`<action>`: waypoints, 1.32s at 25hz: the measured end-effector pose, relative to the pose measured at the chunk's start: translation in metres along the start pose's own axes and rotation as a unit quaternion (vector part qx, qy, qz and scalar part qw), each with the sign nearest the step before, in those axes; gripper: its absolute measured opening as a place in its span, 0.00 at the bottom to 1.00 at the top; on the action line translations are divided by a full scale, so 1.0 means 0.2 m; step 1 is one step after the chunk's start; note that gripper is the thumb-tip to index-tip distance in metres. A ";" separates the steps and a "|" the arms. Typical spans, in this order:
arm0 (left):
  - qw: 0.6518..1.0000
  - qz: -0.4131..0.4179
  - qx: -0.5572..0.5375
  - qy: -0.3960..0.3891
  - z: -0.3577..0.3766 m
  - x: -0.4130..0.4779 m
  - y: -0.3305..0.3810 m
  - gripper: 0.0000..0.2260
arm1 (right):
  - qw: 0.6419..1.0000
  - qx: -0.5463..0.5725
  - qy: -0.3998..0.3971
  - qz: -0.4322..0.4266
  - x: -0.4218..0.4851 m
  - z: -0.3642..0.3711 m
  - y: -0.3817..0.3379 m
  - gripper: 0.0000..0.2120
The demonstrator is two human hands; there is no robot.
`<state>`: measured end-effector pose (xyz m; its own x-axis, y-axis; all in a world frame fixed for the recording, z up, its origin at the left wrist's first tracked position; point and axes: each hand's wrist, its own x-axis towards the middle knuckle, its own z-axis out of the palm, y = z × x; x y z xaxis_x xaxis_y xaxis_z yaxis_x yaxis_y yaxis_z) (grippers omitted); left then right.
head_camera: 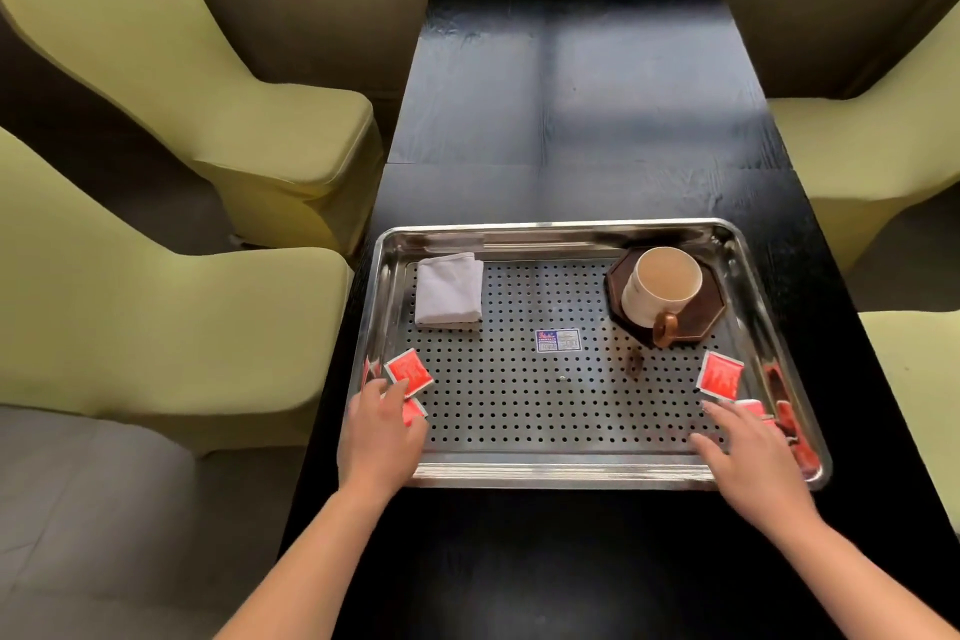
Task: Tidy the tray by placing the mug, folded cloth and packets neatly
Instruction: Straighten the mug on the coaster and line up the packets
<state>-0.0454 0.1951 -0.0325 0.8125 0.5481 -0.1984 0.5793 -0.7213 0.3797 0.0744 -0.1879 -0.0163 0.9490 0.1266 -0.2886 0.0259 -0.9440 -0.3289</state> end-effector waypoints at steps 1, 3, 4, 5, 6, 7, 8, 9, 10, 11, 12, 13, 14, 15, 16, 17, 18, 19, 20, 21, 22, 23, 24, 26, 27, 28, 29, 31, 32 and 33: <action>0.999 -0.013 0.043 -0.020 0.01 0.05 0.01 0.21 | 0.999 -0.027 -0.011 0.020 0.05 -0.02 0.06 0.24; 0.990 -0.014 0.124 -0.066 0.04 0.09 0.03 0.21 | 0.996 -0.069 -0.043 0.043 0.12 -0.02 0.16 0.26; 0.986 -0.009 0.145 -0.087 0.06 0.10 0.04 0.21 | 0.993 -0.084 -0.058 0.052 0.15 -0.01 0.19 0.27; 0.983 -0.010 0.147 -0.105 0.08 0.10 0.06 0.22 | 0.992 -0.093 -0.067 0.058 0.17 0.00 0.22 0.27; 0.984 -0.018 0.137 -0.116 0.10 0.09 0.07 0.23 | 0.991 -0.098 -0.070 0.061 0.19 0.01 0.24 0.27; 0.985 -0.025 0.124 -0.121 0.12 0.08 0.08 0.24 | 0.991 -0.101 -0.068 0.062 0.20 0.03 0.24 0.26; 0.985 -0.028 0.115 -0.122 0.14 0.07 0.08 0.25 | 0.990 -0.106 -0.065 0.061 0.20 0.04 0.24 0.26; 0.986 -0.023 0.114 -0.121 0.16 0.06 0.10 0.26 | 0.990 -0.113 -0.061 0.055 0.19 0.05 0.23 0.25; 0.986 -0.012 0.117 -0.119 0.18 0.04 0.11 0.26 | 0.991 -0.114 -0.056 0.047 0.18 0.07 0.21 0.25; 0.986 0.005 0.119 -0.117 0.19 0.02 0.13 0.26 | 0.992 -0.106 -0.052 0.038 0.16 0.08 0.18 0.25; 0.985 0.027 0.117 -0.120 0.21 0.00 0.15 0.26 | 0.994 -0.092 -0.051 0.026 0.13 0.10 0.13 0.24; 0.984 0.048 0.115 -0.127 0.23 -0.02 0.18 0.26 | 0.995 -0.080 -0.053 0.010 0.10 0.12 0.09 0.23; 0.982 0.066 0.115 -0.137 0.26 -0.05 0.21 0.25 | 0.996 -0.074 -0.057 -0.012 0.07 0.14 0.04 0.22; 0.979 0.080 0.117 -0.147 0.28 -0.07 0.24 0.25 | 0.995 -0.073 -0.064 -0.035 0.05 0.16 -0.02 0.22; 0.977 0.092 0.117 -0.154 0.30 -0.08 0.27 0.25 | 0.993 -0.072 -0.069 -0.056 0.03 0.20 -0.07 0.21; 0.975 0.103 0.114 -0.159 0.32 -0.08 0.30 0.25 | 0.992 -0.072 -0.073 -0.071 0.01 0.23 -0.13 0.21; 0.975 0.112 0.107 -0.162 0.34 -0.09 0.33 0.24 | 0.991 -0.072 -0.078 -0.080 0.01 0.25 -0.18 0.20; 0.974 0.121 0.097 -0.165 0.35 -0.10 0.35 0.24 | 0.990 -0.071 -0.087 -0.089 0.00 0.28 -0.23 0.20; 0.972 0.135 0.089 -0.170 0.36 -0.11 0.38 0.23 | 0.988 -0.069 -0.099 -0.100 -0.01 0.31 -0.28 0.22; 0.968 0.153 0.085 -0.178 0.38 -0.13 0.41 0.22 | 0.985 -0.064 -0.111 -0.113 -0.02 0.33 -0.32 0.24; 0.964 0.171 0.084 -0.187 0.39 -0.14 0.43 0.20 | 0.983 -0.054 -0.123 -0.129 -0.02 0.36 -0.34 0.25; 0.960 0.186 0.080 -0.193 0.39 -0.16 0.45 0.19 | 0.980 -0.036 -0.133 -0.145 -0.02 0.37 -0.36 0.27; 0.959 0.194 0.069 -0.193 0.39 -0.17 0.45 0.18 | 0.978 -0.003 -0.140 -0.156 -0.01 0.37 -0.37 0.27; 0.965 0.196 0.034 -0.174 0.37 -0.16 0.43 0.16 | 0.983 0.074 -0.107 -0.129 0.05 0.31 -0.34 0.26; 0.968 0.188 0.017 -0.162 0.35 -0.14 0.41 0.17 | 0.990 0.083 -0.062 -0.095 0.10 0.27 -0.28 0.26; 0.972 0.176 0.008 -0.153 0.33 -0.13 0.39 0.19 | 0.996 0.061 -0.017 -0.057 0.17 0.22 -0.20 0.27; 0.976 0.162 0.004 -0.148 0.32 -0.12 0.36 0.20 | 1.000 0.024 0.008 -0.018 0.23 0.18 -0.11 0.27; 0.978 0.142 0.006 -0.153 0.30 -0.10 0.34 0.22 | 0.998 -0.038 -0.015 0.044 0.33 0.09 0.03 0.29; 0.977 0.140 0.013 -0.160 0.29 -0.10 0.35 0.24 | 0.996 -0.057 -0.039 0.056 0.36 0.08 0.08 0.29; 0.975 0.142 0.022 -0.169 0.29 -0.10 0.37 0.24 | 0.994 -0.070 -0.057 0.057 0.37 0.09 0.09 0.29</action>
<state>-0.0155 0.1055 -0.0534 0.9113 0.1572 -0.3806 0.3235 -0.8451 0.4257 0.1389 -0.1898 -0.0593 0.9069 0.0424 -0.4191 -0.0287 -0.9864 -0.1619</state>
